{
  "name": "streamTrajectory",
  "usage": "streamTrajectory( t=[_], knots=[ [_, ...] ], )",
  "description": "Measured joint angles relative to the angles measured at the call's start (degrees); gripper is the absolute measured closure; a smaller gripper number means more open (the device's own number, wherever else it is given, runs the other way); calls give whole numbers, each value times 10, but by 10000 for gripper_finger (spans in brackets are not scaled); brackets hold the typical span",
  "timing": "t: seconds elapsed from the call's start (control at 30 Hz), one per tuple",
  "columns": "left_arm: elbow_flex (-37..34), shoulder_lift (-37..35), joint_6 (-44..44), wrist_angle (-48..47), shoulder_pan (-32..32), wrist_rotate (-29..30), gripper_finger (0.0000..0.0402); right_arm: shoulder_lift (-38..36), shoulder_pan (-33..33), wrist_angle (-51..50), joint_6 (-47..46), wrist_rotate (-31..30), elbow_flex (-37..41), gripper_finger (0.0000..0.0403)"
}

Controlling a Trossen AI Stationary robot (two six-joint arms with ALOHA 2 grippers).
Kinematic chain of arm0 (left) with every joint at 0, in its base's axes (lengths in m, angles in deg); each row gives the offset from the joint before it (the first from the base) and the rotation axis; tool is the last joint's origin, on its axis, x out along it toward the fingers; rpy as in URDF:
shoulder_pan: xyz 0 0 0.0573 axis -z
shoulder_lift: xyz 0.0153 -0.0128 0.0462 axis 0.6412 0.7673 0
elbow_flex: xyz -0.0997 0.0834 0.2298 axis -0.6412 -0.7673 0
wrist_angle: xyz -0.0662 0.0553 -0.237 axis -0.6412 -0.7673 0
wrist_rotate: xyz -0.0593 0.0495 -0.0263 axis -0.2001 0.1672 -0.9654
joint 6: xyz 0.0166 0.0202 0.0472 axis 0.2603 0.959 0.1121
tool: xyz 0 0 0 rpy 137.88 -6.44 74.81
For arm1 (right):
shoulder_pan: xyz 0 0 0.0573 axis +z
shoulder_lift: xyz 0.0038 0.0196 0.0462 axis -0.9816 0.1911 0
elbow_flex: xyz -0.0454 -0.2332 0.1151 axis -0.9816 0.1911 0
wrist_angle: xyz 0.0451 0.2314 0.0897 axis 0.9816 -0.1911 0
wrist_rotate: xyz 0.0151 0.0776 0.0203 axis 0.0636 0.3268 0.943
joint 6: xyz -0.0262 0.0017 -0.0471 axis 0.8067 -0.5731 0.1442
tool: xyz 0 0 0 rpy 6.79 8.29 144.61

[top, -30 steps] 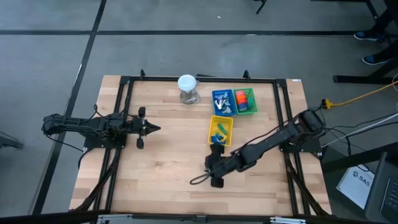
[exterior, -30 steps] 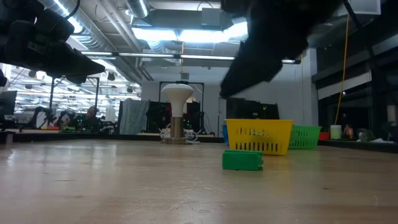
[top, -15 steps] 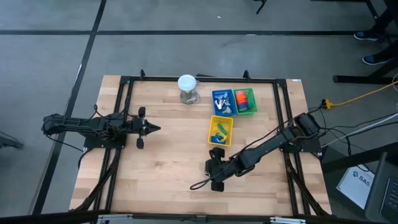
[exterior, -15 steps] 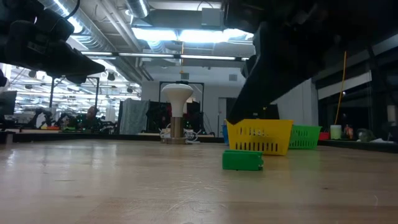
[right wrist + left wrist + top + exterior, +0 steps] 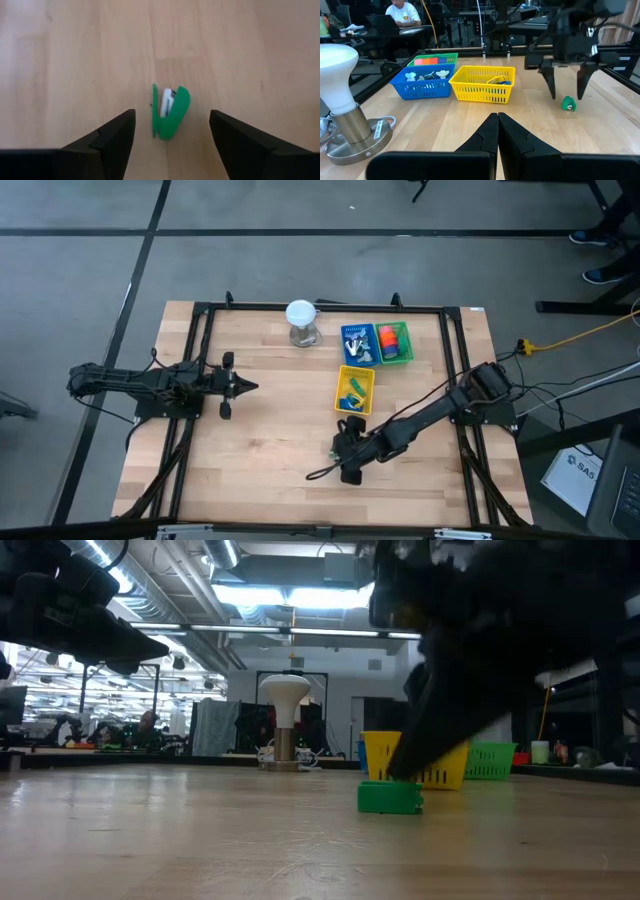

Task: Pick and place Stapler, Stapler remover, tape
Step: Put the green stapler into the yellow bin

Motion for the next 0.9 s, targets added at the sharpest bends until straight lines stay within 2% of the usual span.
streamTrajectory(
  t=[0.27,0.37,0.5,0.77,0.83,0.9],
  knots=[
    [0,0,0,0,0,0,400,33,-5,33,33,-6,0,137],
    [0,0,0,0,0,0,400,34,-8,30,32,-13,0,147],
    [0,0,0,0,0,0,400,34,-11,26,34,-16,-1,193],
    [0,0,0,0,0,0,400,34,-11,29,47,-17,-1,330],
    [0,0,0,0,0,0,400,33,-12,36,47,-17,0,346],
    [0,0,0,0,0,0,400,33,-14,46,51,-17,1,346]
  ],
)
